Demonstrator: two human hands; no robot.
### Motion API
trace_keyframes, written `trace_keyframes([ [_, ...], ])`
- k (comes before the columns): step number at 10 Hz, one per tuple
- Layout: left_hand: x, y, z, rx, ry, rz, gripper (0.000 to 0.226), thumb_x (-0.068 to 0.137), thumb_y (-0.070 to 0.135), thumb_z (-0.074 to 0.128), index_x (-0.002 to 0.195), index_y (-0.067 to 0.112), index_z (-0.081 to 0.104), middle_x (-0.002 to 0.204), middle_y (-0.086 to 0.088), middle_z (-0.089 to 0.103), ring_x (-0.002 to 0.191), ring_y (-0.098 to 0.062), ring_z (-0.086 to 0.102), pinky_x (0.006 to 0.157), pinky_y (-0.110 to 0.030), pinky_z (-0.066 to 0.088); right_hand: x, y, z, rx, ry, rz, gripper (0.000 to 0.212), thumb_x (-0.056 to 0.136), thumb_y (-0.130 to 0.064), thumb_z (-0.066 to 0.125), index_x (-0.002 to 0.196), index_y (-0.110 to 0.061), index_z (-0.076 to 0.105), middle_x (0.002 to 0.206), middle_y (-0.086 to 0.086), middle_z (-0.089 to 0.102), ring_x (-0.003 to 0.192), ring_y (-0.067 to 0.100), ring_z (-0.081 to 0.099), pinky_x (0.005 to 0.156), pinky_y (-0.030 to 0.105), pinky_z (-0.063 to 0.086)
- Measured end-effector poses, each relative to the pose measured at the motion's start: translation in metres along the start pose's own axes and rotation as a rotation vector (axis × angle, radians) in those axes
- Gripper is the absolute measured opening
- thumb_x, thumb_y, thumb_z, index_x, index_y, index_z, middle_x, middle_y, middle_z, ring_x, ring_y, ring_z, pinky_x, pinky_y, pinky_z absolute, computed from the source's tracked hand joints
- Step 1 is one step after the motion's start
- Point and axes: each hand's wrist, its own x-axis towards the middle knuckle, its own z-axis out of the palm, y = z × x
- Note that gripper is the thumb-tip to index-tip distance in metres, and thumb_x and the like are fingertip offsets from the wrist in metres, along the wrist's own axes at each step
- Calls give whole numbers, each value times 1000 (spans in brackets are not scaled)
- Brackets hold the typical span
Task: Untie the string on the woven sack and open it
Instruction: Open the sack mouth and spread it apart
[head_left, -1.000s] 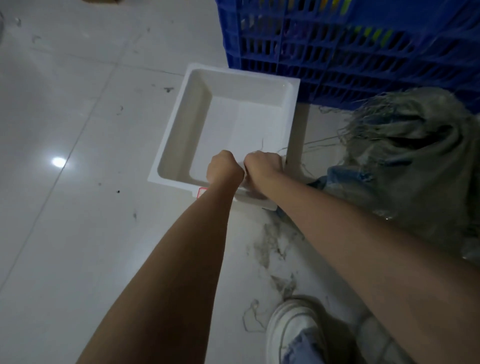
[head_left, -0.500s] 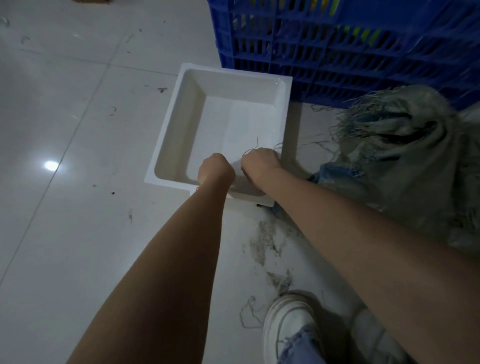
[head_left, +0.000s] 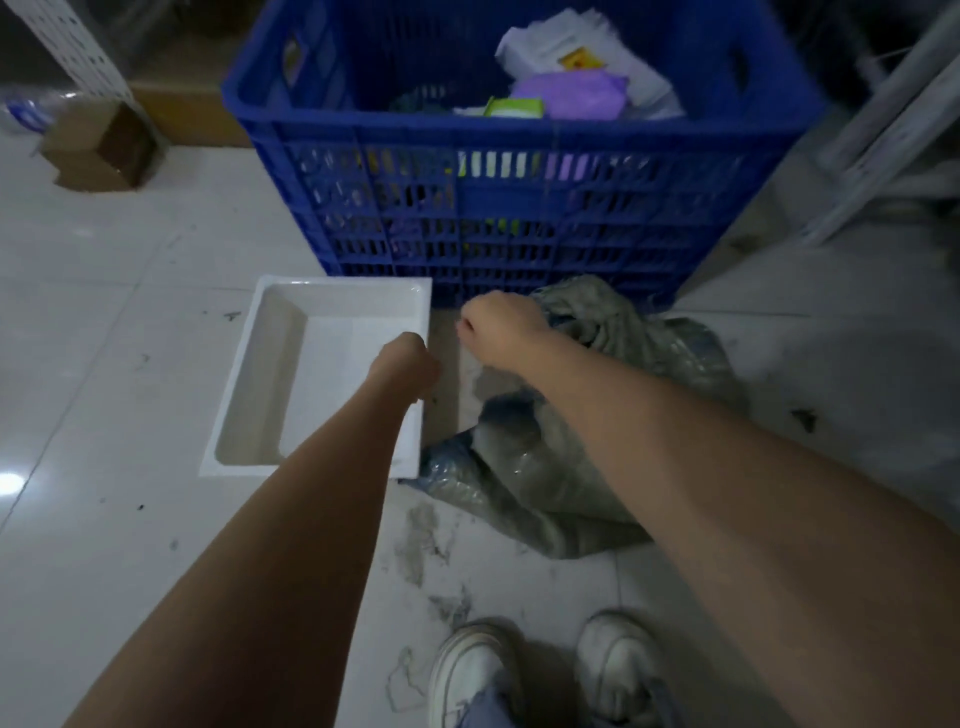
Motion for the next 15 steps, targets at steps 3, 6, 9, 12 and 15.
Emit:
trace_keyframes([
  [3, -19, 99, 54, -61, -116, 195, 21, 91, 10, 47, 94, -4, 63, 103, -24, 66, 94, -35, 65, 89, -45, 54, -68, 127, -25, 126, 166, 447, 39, 98, -24, 40, 60, -13, 39, 59, 3, 40, 53, 21, 41, 42, 28, 26],
  [6, -8, 149, 112, -221, -98, 145, 67, 93, 58, 27, 132, 8, 49, 134, -20, 53, 121, -35, 51, 101, -40, 38, -55, 182, 26, 803, 66, 787, 51, 98, -44, 29, 131, -10, 48, 128, 15, 57, 95, 27, 57, 76, 31, 39],
  [9, -12, 140, 120, -579, -185, 150, 38, 86, 16, 61, 122, 3, 59, 116, -15, 64, 108, -32, 61, 97, -40, 49, -59, 181, 37, 1194, -56, 817, 63, 75, -44, 72, 125, -10, 55, 116, 11, 64, 100, 25, 63, 93, 36, 51],
  [12, -84, 153, 42, -715, -178, 176, 29, 79, -12, 56, 102, 5, 49, 89, -10, 59, 90, -28, 55, 85, -38, 50, -107, 144, -47, 1162, 169, 575, 55, 60, -38, 84, 99, -16, 53, 104, 3, 59, 98, 21, 57, 86, 37, 50],
  [15, -175, 191, -32, -959, -151, 282, 29, 76, -14, 56, 85, 11, 45, 81, -8, 54, 75, -26, 56, 84, -46, 53, -166, 106, -152, 1532, 424, 412, 25, 73, -16, 79, 93, -22, 64, 96, 1, 69, 96, 20, 65, 95, 38, 50],
])
